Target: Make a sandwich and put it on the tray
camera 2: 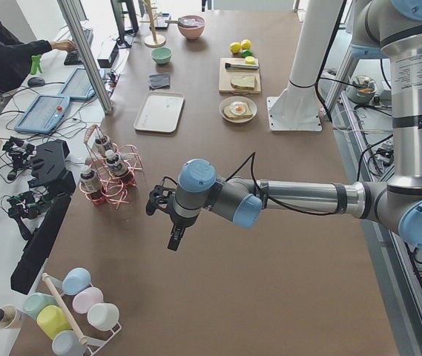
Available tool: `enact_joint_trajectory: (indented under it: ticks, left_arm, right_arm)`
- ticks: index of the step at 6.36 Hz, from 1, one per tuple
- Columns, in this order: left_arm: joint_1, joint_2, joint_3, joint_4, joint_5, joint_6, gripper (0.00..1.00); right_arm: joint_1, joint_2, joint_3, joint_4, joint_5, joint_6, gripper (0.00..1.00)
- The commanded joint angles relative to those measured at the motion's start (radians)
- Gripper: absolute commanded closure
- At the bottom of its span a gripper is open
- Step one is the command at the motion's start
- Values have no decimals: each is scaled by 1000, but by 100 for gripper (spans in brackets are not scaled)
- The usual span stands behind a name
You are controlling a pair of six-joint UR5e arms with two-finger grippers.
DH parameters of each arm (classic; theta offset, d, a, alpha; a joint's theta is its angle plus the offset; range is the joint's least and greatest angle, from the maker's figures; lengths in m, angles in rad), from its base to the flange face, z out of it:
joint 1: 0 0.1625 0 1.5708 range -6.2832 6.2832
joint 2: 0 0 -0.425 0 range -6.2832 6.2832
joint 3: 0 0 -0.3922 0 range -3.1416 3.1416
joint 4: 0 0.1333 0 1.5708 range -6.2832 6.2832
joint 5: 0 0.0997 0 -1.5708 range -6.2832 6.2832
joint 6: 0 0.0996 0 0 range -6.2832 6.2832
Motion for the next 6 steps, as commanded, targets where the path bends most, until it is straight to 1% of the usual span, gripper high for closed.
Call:
enact_joint_trajectory:
  ticks: [1,6]
  left_arm:
    - [1,1,1,0,-1,-7,3]
    - [-1,1,2,-2,-1,-1,3]
  right_arm:
    - [-10,8,0,-1,2,3,0]
    - [-10,8,7,1,-5,-24,0]
